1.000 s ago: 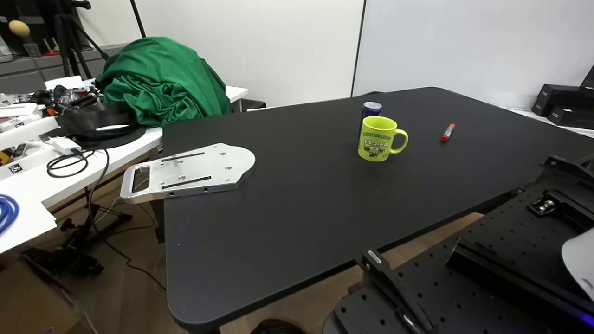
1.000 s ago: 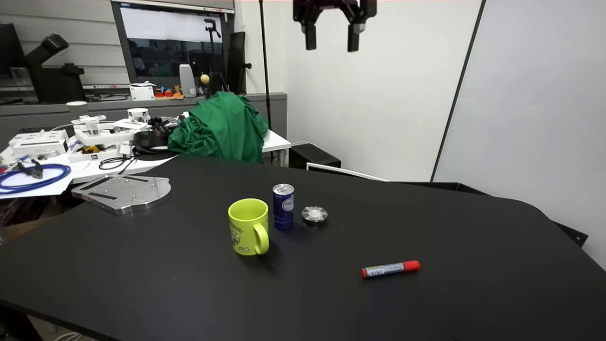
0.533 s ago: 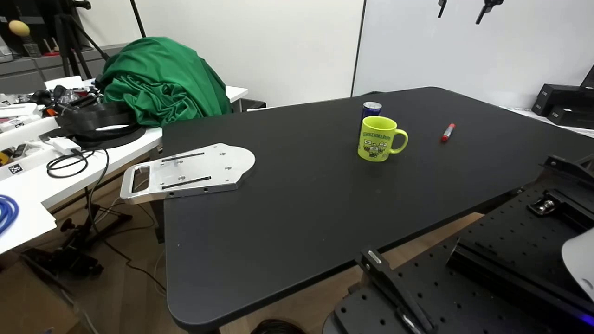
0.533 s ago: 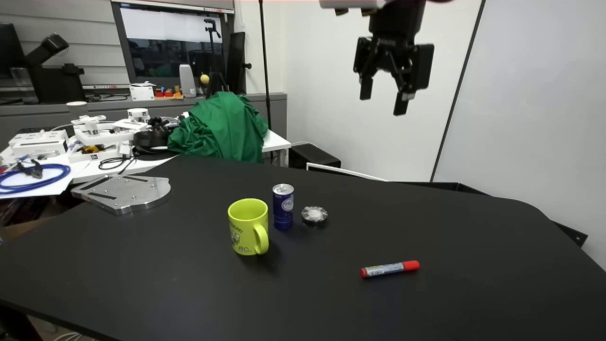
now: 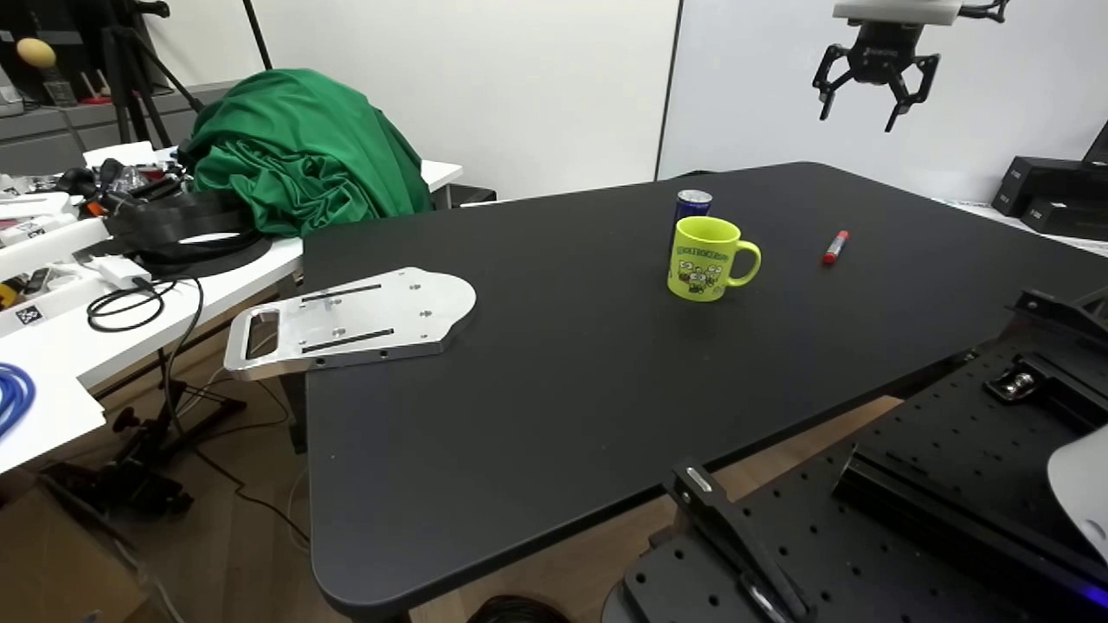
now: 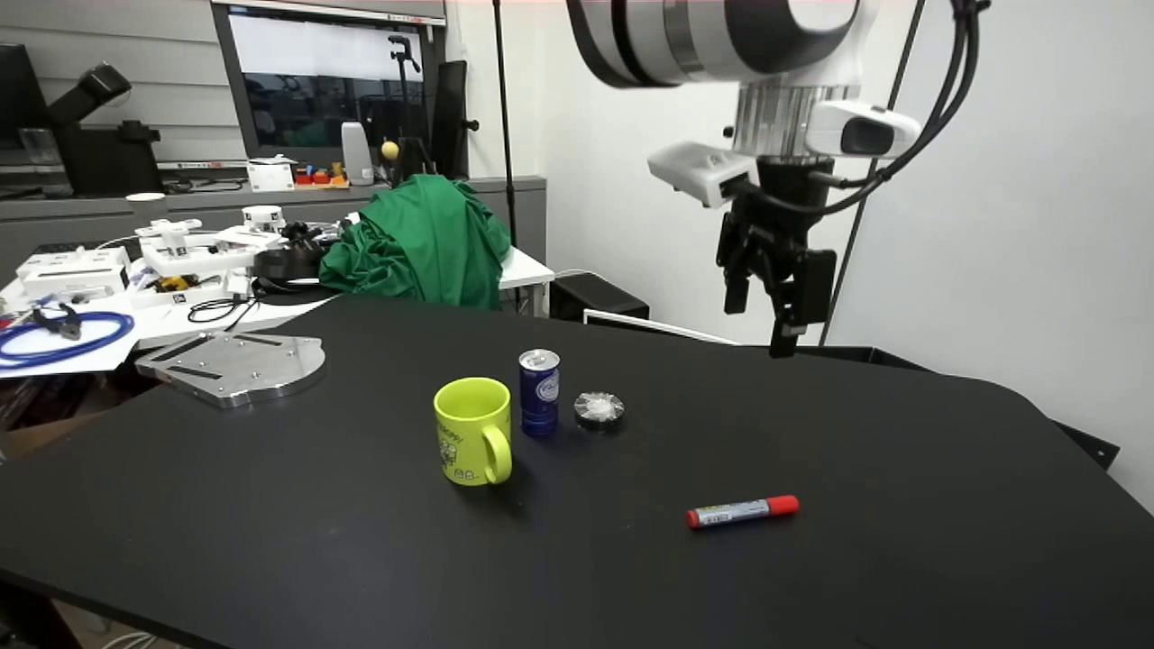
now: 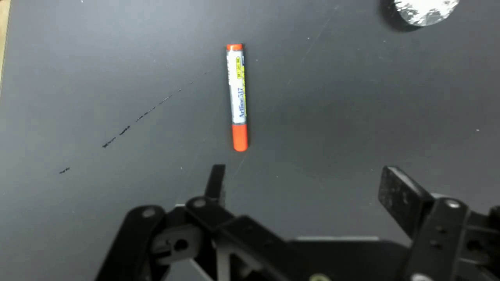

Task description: Pick the marker and put it in the cup

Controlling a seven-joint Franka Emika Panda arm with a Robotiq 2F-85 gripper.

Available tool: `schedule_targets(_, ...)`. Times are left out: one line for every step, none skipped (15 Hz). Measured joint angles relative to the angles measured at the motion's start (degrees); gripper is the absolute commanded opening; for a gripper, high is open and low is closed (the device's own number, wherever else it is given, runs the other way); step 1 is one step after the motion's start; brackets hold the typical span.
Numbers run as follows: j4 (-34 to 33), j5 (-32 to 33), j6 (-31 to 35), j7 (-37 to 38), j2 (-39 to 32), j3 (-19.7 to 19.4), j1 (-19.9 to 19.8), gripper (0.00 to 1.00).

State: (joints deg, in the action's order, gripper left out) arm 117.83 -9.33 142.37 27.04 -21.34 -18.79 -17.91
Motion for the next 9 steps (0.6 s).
schedule_targets(-0.18, -0.27, 0.43, 0.38, -1.57, -0.07, 0.0, 1.0)
schedule_targets(-0.37, -0.71, 0.83, 0.55, -3.1, -0.13, 0.0, 1.0)
schedule_targets(-0.61, -0.94, 1.14, 0.72, -4.59, -0.17, 0.0, 1.0)
schedule_targets(-0.89, -1.01, 1.47, 0.86, -6.14, -0.2, 0.0, 1.0)
schedule_targets(-1.14, -1.07, 1.9, 0.9, -7.68, -0.2, 0.01, 1.0)
schedule_targets(-1.39, -1.11, 2.32, 0.91, -9.26, -0.2, 0.01, 1.0)
schedule_targets(-1.61, -1.11, 2.82, 0.91, -10.73, -0.2, 0.03, 1.0)
schedule_targets(-1.9, -1.11, 3.4, 0.9, -12.31, -0.2, 0.09, 1.0)
schedule_targets(-2.29, -1.02, 3.99, 0.86, -13.74, -0.2, 0.22, 1.0)
